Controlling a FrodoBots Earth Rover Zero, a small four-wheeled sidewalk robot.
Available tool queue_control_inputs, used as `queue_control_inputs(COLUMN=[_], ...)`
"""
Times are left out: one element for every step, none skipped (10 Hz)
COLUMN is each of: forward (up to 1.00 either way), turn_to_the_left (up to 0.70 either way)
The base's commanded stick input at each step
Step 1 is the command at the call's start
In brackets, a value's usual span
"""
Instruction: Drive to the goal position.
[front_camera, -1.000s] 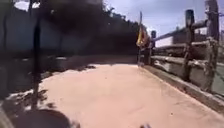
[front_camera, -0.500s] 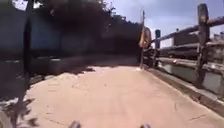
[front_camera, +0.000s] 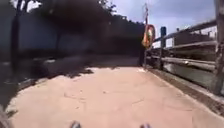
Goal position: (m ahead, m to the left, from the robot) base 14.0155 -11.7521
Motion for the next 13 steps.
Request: queue_control_inputs(forward=[0.7,0.7,0.7,0.7,0.7,0.7,0.7,0.7,0.7,0.7,0.7,0.7,0.7], turn_to_the_left=[0.0,0.0,0.0,0.0,0.0,0.0,0.0,0.0,0.0,0.0,0.0,0.0,0.0])
